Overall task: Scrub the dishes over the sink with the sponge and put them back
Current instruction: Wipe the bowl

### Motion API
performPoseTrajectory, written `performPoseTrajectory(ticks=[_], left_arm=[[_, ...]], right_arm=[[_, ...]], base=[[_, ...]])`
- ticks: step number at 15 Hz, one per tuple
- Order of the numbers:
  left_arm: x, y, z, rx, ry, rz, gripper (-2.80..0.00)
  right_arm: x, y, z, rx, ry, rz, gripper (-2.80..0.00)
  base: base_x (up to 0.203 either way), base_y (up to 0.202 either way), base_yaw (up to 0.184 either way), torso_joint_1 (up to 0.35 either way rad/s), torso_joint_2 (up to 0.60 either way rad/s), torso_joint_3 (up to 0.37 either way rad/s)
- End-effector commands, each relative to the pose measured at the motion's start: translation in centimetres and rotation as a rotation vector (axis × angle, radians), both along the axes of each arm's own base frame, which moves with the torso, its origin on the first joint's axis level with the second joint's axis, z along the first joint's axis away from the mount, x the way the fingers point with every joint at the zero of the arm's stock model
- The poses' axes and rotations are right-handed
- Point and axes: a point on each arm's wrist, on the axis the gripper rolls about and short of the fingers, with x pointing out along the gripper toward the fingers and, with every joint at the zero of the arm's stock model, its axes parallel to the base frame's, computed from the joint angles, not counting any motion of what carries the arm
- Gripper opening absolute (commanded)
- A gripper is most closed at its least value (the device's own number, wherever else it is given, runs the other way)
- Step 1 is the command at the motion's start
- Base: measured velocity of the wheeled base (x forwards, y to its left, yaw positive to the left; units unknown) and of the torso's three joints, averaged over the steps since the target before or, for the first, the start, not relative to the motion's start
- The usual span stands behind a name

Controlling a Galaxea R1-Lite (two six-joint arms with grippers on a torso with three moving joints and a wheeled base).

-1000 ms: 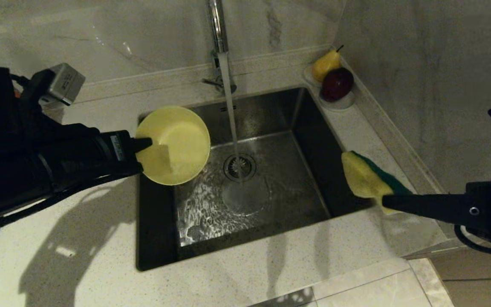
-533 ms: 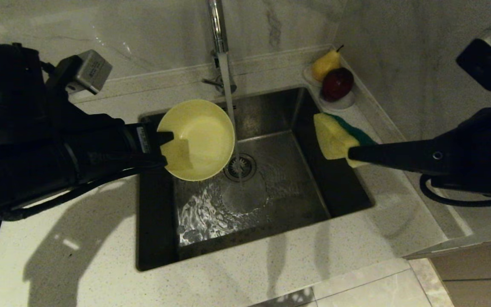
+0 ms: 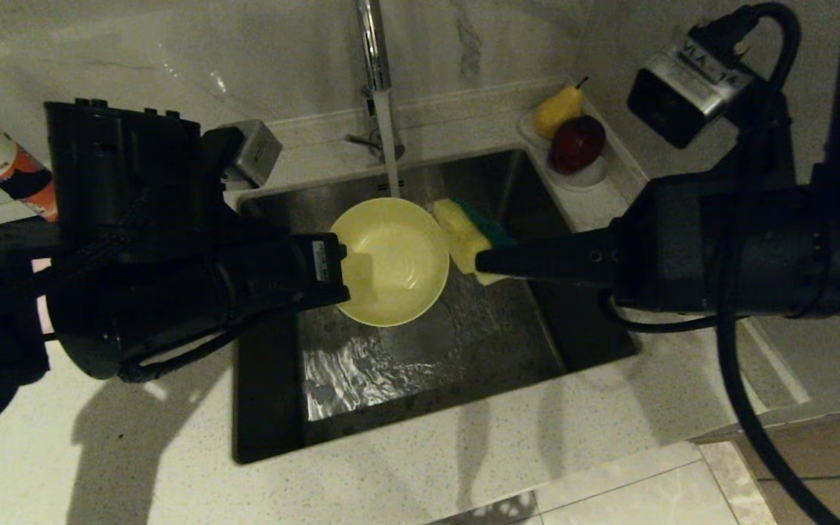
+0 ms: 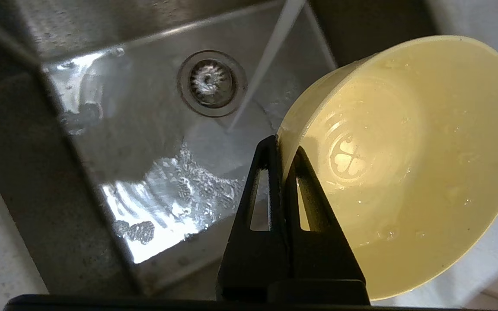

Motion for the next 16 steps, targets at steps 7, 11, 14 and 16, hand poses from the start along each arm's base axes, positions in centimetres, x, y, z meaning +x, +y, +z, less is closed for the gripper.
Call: performPoseTrajectory(ticks=[7,11,14,16], left_arm=[[0.9,-0.8,-1.6,0.019,-0.040,0.029,-2.80],[0.7,-0.6,-2.3,0.002,-0.114,0.025,-2.80],[0.1,-0.2,-2.5,0.003,-0.134,0.022,-2.80],[-0.3,0.2,-2.8,0.023,-0.130,0.015,-2.80]], right_arm=[[4.2,5.8,-3.9,-0.038,0.045,0.033,-2.80],[5.7,7.0,-5.2,-0.067,0.058,-0.014,-2.80],[6.4,7.7,-5.0,-0.059,0.050,-0.015,-2.80],[6.7,8.0,-5.0,-0.060,0.052,-0.020,-2.80]], base=[[0.000,0.000,0.000,0.000,0.00,0.000],[0.000,0.000,0.000,0.000,0.00,0.000],[0.000,0.000,0.000,0.000,0.00,0.000],[0.000,0.000,0.000,0.000,0.00,0.000]])
